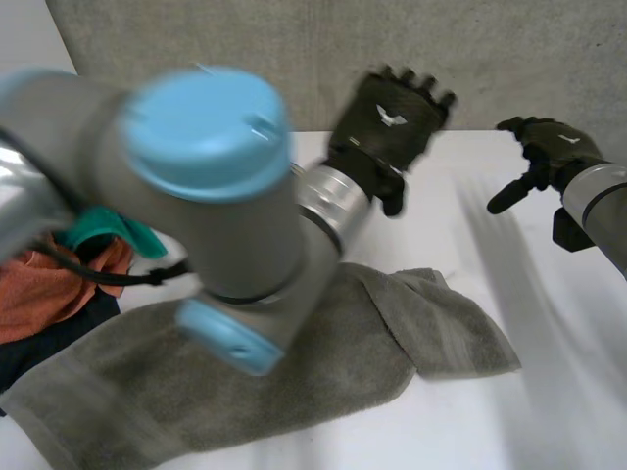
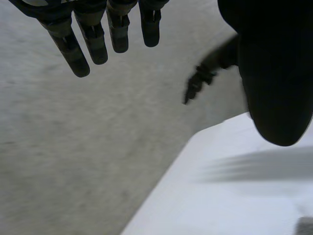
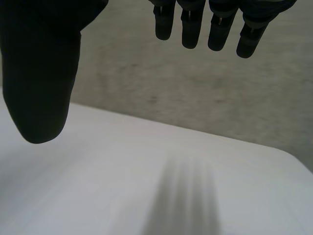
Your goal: Fold the laundry.
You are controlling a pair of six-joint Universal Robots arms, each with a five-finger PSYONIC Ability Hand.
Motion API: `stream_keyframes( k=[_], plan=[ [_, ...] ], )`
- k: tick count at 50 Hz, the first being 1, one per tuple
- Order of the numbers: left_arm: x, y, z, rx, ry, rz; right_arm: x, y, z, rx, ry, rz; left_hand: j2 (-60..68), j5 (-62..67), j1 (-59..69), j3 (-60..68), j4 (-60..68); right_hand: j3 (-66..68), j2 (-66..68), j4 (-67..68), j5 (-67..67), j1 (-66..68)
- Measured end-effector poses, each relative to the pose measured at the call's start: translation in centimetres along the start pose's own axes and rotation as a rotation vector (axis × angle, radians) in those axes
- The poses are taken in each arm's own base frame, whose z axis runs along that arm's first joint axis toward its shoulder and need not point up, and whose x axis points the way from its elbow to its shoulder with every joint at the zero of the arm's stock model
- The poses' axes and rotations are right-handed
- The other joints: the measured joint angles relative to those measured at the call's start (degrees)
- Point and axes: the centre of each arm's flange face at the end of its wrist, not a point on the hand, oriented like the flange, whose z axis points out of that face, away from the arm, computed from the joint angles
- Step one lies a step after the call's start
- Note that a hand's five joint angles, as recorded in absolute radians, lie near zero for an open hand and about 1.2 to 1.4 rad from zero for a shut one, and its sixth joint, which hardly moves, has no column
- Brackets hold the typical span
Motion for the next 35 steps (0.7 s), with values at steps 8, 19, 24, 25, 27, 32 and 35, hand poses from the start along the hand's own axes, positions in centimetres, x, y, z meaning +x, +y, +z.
stream_keyframes(
  k=[8, 19, 24, 25, 27, 32, 35],
  plan=[
    [-6.0, -1.4, -6.3, -0.092, -0.154, -0.015, -4.0, 0.8, -2.8, -0.131, -0.221, -0.270, 0.0, 0.0, 0.0, 0.0, 0.0, 0.0, 0.0, 0.0, 0.0, 0.0],
    [-8.3, 7.0, -15.8, -0.489, -0.247, -0.139, -7.0, 6.1, -7.3, -0.355, -0.415, -0.591, 3.7, 3.3, 5.3, 3.2, 4.2, 0.2, 0.2, 0.1, 0.1, 0.0],
    [-8.8, 10.7, -18.2, -0.608, -0.283, -0.199, -7.7, 8.0, -7.4, -0.313, -0.437, -0.595, 4.2, 3.8, 5.5, 3.6, 4.8, 0.2, 0.2, 0.1, 0.1, 0.1],
    [-9.0, 11.4, -18.4, -0.624, -0.294, -0.209, -7.9, 8.4, -7.3, -0.299, -0.441, -0.591, 4.2, 3.8, 5.5, 3.6, 4.8, 0.2, 0.2, 0.1, 0.2, 0.2],
    [-9.7, 13.0, -18.8, -0.649, -0.322, -0.225, -8.4, 9.2, -7.1, -0.265, -0.446, -0.583, 4.2, 3.8, 5.5, 3.6, 4.8, 1.5, 1.5, 1.5, 1.3, 0.2],
    [-11.4, 16.0, -19.0, -0.691, -0.382, -0.226, -9.4, 10.5, -6.5, -0.217, -0.454, -0.564, 4.2, 3.8, 5.5, 3.6, 4.8, 7.2, 6.8, 6.6, 6.2, 5.2],
    [-12.3, 17.6, -19.1, -0.727, -0.400, -0.212, -9.7, 11.0, -6.0, -0.205, -0.453, -0.549, 4.2, 3.8, 5.5, 3.6, 4.8, 11.5, 10.8, 11.2, 11.0, 10.4]
  ],
)
